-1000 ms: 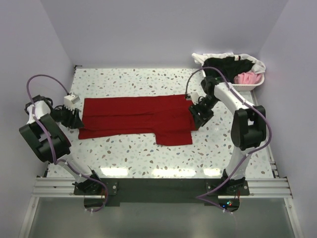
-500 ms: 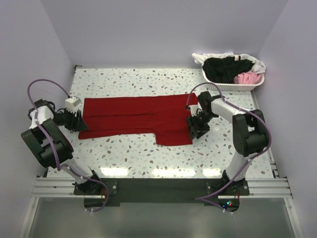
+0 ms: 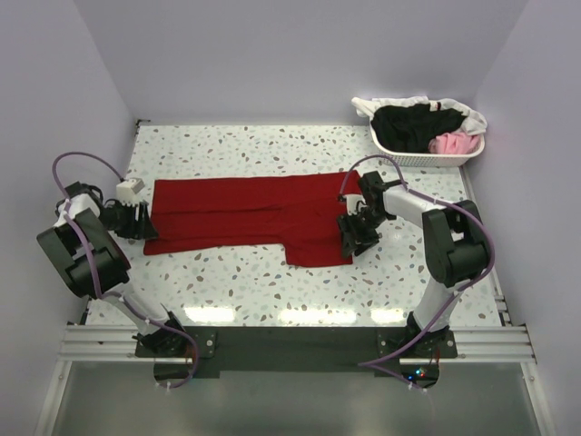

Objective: Fold and stack the t-shirts
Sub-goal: Fold the tshirt

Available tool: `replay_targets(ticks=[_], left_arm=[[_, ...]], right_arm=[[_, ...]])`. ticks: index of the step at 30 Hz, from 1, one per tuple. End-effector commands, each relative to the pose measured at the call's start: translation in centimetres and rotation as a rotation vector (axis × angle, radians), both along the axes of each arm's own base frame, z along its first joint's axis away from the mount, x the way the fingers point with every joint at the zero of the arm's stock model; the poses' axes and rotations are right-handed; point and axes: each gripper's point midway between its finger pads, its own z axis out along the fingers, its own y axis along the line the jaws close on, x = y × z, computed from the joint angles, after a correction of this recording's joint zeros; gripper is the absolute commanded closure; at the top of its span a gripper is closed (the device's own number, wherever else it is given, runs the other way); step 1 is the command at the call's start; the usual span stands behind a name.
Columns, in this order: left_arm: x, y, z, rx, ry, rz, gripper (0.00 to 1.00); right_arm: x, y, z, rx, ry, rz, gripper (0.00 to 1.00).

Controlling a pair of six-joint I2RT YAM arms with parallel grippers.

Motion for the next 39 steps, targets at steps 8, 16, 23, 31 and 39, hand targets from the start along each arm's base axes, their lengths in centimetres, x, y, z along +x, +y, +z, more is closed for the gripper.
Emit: replay_targets(ticks=[8, 16, 23, 31, 39], left_arm=[[0.6, 2.8, -1.2, 0.085, 0.053, 0.155, 0.43], [0.7, 2.9, -0.2, 0.089, 0.038, 0.178, 0.44], [0.6, 2.1, -0.2, 0.045, 0.044, 0.156, 0.6], [1.1, 2.1, -0.1, 0.031, 0.04, 0.151, 0.81], [2.4, 2.1, 1.0, -0.009, 0.007, 0.154, 1.0]], right_arm=[[-0.4, 0.9, -0.7, 0.047, 0.028, -0.004, 0.51], [-0.6, 1.5, -0.7, 0.09, 0.041, 0.011, 0.8], [-0.4, 2.2, 1.1, 0.139, 0.019, 0.027, 1.0], [0.6, 3.0, 4.8, 0.211, -0.087, 0.05, 1.0], [3.3, 3.6, 8.1, 0.243, -0.209, 0.069, 1.0]])
